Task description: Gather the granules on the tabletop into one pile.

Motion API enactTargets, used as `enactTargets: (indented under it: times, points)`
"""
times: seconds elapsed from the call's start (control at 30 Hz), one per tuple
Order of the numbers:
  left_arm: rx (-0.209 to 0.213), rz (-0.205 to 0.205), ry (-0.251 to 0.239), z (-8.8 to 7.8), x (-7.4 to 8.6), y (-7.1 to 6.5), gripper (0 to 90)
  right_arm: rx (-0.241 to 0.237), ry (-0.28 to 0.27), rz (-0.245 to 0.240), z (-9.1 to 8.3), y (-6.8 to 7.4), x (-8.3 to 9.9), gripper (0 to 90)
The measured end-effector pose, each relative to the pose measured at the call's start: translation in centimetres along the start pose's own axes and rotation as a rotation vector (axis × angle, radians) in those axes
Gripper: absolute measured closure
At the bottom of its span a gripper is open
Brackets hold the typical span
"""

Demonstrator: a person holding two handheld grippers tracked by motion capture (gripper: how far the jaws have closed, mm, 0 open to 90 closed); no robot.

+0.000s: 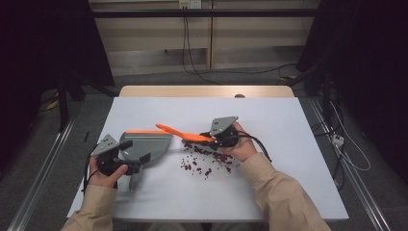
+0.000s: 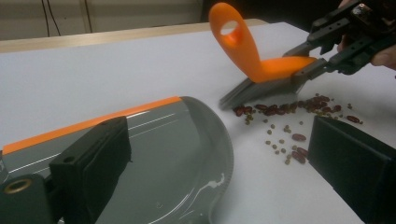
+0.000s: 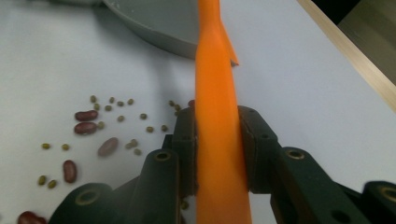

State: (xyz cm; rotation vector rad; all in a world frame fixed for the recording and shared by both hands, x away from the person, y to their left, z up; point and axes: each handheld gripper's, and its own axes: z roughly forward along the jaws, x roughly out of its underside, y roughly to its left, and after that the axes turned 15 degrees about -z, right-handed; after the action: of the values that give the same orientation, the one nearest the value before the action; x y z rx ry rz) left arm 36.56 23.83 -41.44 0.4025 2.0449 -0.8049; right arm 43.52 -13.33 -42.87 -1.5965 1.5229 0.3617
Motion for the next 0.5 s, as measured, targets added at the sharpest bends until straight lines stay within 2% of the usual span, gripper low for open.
enactTargets:
  times: [0.5]
  points:
    - [0.001, 0.006, 0.01, 0.1, 0.1, 0.0, 6.2, -0.026, -0.011, 0.0, -1.2, 1.9, -0.4, 71.0]
